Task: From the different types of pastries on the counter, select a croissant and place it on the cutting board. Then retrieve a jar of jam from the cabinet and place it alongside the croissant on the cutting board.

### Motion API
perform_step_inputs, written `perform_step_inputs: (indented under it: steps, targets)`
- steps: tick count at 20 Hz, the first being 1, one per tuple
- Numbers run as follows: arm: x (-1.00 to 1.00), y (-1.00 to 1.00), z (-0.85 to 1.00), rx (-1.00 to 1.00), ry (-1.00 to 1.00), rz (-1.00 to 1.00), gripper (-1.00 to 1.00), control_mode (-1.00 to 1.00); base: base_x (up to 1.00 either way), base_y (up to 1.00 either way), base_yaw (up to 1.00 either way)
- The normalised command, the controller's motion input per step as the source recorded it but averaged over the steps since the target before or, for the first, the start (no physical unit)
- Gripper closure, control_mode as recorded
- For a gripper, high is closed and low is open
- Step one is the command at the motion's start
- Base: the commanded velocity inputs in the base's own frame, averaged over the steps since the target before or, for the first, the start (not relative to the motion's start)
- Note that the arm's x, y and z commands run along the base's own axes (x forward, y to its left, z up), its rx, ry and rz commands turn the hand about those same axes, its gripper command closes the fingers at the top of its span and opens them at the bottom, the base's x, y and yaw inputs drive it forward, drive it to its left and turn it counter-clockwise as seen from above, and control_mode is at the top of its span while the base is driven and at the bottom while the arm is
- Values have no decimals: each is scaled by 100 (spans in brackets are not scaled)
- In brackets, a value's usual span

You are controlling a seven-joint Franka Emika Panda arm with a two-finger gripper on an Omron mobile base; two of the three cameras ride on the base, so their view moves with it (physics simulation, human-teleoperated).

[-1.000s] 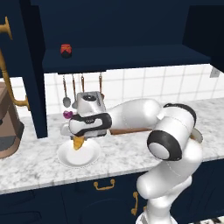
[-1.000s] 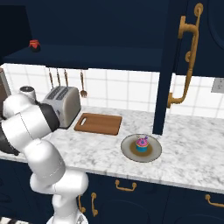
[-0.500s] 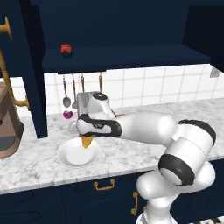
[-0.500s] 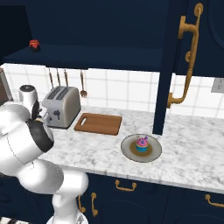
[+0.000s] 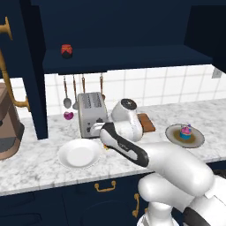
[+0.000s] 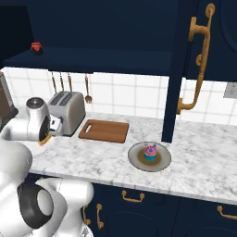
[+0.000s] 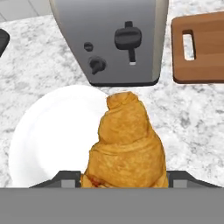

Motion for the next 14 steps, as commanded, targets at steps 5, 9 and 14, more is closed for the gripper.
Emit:
perform_step_inputs:
  steps: [5,9,14]
  targets:
    - [-25,-83,27,0,-24,1,100,-100,0,0,0]
    - [-4,-77,37,0,-17,1,100,-100,0,0,0]
    - [13,-58,38,0,-10,0,100,-100,0,0,0]
